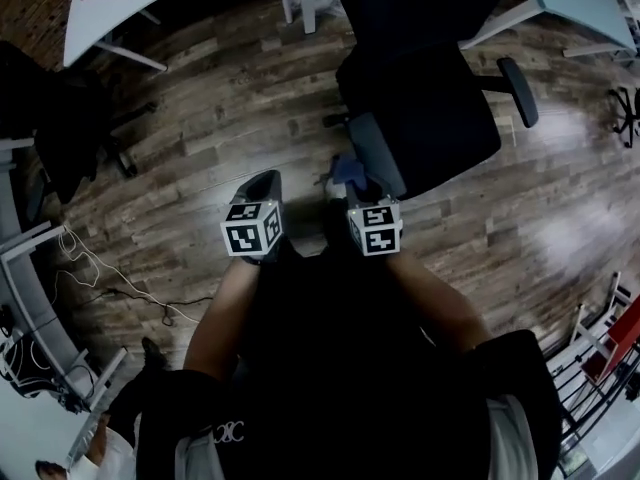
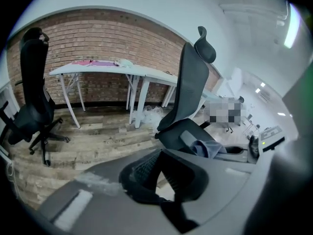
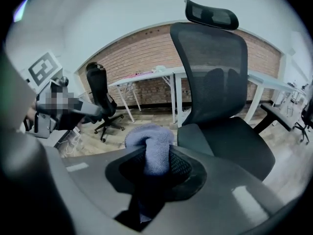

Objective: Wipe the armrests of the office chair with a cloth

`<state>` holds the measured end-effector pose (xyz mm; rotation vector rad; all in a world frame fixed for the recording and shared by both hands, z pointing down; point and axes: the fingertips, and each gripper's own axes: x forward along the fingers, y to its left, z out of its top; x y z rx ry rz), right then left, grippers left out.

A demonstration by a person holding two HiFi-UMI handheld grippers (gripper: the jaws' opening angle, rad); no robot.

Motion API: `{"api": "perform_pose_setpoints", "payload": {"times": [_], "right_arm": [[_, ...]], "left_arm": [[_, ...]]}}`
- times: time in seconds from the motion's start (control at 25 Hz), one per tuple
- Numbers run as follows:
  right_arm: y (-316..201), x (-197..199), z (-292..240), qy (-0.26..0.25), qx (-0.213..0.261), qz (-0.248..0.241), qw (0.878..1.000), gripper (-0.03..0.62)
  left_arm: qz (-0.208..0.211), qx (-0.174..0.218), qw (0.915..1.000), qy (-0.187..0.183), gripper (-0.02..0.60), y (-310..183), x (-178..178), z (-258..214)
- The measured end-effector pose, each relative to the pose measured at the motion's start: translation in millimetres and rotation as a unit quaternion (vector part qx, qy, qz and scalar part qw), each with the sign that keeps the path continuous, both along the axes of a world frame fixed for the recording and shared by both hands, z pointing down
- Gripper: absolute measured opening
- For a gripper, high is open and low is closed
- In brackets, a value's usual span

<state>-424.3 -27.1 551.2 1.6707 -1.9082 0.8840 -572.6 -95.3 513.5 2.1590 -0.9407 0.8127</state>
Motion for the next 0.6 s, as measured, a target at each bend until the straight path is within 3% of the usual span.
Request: {"api": "perform_pose_setpoints", "payload": {"times": [0.12,0.24,0.4,0.6], "right_arm": [[0,-7,14,0.008,-0.013,0.058,0.998,0.087],[1,-15,27,-0.014,-0.026,0.157,0.987,0.086],[-1,-18,40,-0.034,-0.014,0.284,0.958,0.086],[10,-15,80,-0.063,0.004,0.421,0.905,0.086]], "left_arm": [[0.044,-0.011,0.9988,0.018,0.002,-8,-9,3],[0.111,-0.018,0.9934,0.024,0.003,-12,-25,7],[0.193,-0.017,0.9807,0.021,0.005,-14,-41,16],[0.227,-0.017,0.9736,0.017,0.005,-13,-64,38]]}}
